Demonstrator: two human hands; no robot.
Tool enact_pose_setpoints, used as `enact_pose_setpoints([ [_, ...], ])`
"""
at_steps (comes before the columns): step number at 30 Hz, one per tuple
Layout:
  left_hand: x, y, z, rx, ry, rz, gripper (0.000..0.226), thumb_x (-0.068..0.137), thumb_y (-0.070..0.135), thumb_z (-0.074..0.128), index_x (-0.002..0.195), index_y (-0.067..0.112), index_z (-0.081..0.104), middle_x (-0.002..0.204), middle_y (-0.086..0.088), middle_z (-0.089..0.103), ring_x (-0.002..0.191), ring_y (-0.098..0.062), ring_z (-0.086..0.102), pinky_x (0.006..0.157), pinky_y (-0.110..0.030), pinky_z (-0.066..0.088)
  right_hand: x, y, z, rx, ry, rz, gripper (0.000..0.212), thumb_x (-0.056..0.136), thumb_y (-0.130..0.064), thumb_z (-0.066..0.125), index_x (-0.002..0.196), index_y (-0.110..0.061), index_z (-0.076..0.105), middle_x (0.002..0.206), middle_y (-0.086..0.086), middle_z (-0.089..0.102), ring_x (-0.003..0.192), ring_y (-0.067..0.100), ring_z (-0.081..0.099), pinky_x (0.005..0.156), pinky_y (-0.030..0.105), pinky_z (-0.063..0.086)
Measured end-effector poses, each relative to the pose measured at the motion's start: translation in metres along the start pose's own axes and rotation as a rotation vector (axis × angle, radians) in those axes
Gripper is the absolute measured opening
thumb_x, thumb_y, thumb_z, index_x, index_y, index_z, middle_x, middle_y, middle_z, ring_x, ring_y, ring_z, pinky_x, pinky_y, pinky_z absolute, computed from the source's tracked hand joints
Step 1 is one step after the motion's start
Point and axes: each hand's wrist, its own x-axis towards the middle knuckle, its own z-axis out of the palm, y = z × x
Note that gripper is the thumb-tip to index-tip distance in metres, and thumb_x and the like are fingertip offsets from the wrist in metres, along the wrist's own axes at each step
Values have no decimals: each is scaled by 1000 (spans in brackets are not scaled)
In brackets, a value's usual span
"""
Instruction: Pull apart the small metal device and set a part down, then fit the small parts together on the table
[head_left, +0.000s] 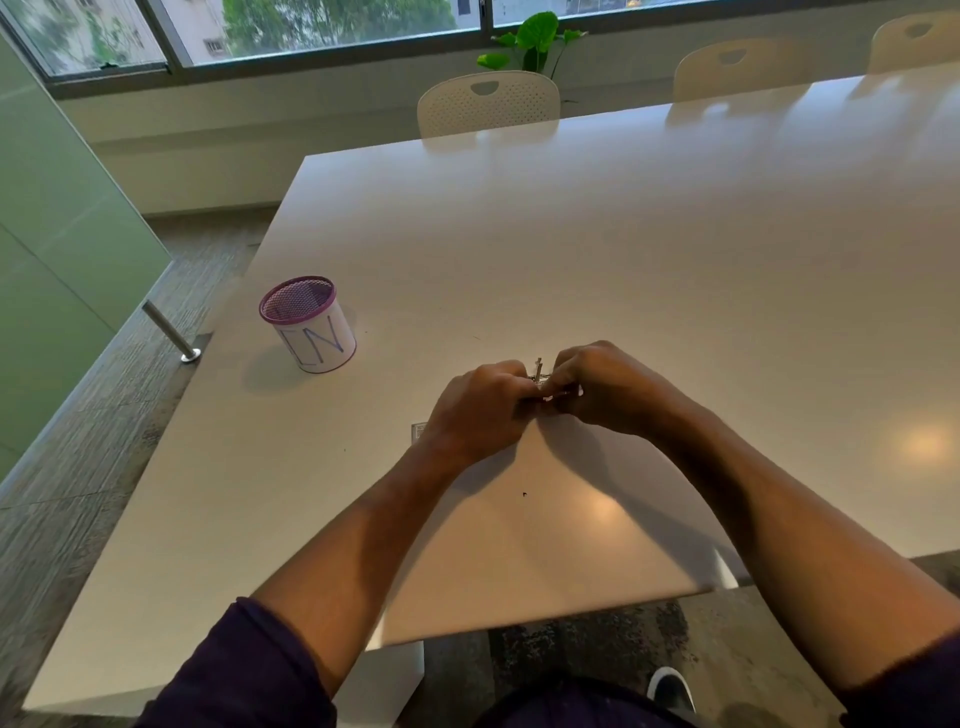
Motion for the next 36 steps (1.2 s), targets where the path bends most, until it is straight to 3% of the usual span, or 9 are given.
enact_pose_setpoints([
  [5,0,2,4,-30,15,-15,12,88,17,68,92,12,78,89,-7,71,78,-35,68,60,-46,57,-1,0,3,3,-11,17,11,93,-18,71,100,-19,80,89,-1,68,80,16,62,70,28,52],
  [10,-2,-2,2,-139,46,-52,6,86,14,75,90,9,77,86,-4,71,72,-24,64,61,-44,57,-1,-1,-1,27,-10,17,10,92,-15,72,98,-17,80,88,-4,70,77,10,64,70,23,53],
  [16,1,-12,-16,-317,202,-161,6,88,17,77,85,11,76,83,0,74,72,-14,64,63,-31,53,7,-8,-17,263,187,67,6,90,-18,75,87,-18,81,78,-18,68,70,3,67,62,18,51],
  [18,2,-15,-23,-388,271,-254,6,89,18,74,84,15,77,81,6,74,72,-8,64,62,-24,49,13,-16,-23,325,268,32,8,89,-23,77,91,-16,82,80,-11,74,70,5,69,61,20,55],
  [22,3,-23,-39,-535,373,-383,8,92,19,72,89,22,78,83,8,76,73,-9,70,65,-23,58,34,-33,-27,404,422,-31,13,87,-24,79,96,-15,83,81,-2,75,68,10,70,64,29,60],
  [25,6,-34,-55,-616,468,-479,8,95,18,70,93,22,76,83,9,76,67,-1,69,54,-13,51,57,-45,-27,447,496,-73,11,88,-18,78,98,-13,82,85,0,76,70,10,70,68,30,62],
  [27,8,-42,-64,-663,523,-536,8,97,17,68,97,18,76,83,5,76,66,-2,69,49,-13,49,74,-52,-28,458,523,-103,11,89,-17,78,97,-11,81,85,1,77,71,10,71,70,32,62],
  [33,8,-75,-90,-719,678,-707,15,96,20,69,106,10,76,89,-4,77,75,-13,71,52,-20,51,132,-81,-30,245,447,-257,11,95,-12,68,99,-3,72,92,9,74,78,21,68,74,34,60],
  [36,1,-90,-102,-561,767,-739,15,93,24,74,104,15,78,84,6,76,75,-10,72,56,-12,54,160,-93,-31,200,375,-274,12,97,-14,66,97,-3,70,91,9,72,73,16,62,67,22,53],
])
